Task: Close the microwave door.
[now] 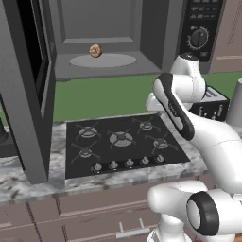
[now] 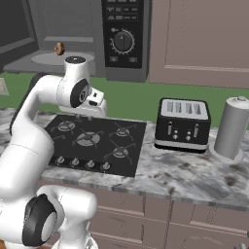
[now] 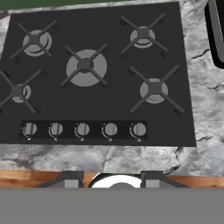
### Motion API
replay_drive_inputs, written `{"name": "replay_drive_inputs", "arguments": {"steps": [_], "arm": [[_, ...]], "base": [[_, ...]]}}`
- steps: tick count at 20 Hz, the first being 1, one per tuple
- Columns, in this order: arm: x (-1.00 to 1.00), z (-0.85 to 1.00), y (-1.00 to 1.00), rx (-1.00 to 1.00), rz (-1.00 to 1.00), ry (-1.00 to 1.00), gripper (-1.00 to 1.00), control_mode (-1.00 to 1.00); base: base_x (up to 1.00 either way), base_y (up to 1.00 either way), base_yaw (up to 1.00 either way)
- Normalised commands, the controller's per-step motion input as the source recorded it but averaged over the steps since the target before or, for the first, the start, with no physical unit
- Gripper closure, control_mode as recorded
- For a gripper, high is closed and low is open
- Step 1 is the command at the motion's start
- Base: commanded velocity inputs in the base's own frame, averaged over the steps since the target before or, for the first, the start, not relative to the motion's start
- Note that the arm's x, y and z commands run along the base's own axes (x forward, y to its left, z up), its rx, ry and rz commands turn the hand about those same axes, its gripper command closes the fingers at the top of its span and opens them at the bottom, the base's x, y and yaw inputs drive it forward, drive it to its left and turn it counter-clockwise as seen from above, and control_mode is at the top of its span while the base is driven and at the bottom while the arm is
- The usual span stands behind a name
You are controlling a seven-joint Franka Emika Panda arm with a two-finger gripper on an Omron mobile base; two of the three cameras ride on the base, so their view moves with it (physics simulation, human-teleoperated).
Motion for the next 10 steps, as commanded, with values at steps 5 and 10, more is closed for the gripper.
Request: {"name": "replay_drive_inputs", "arguments": {"steps": [5, 10], "arm": [[-0.03, -0.01, 0.17, -0.01, 0.00, 0.00, -1.00, -1.00], [-0.13, -0.12, 0.39, 0.03, -0.01, -0.02, -1.00, -1.00]], "base": [[0.00, 0.00, 0.00], [0.00, 0.00, 0.00]]}}
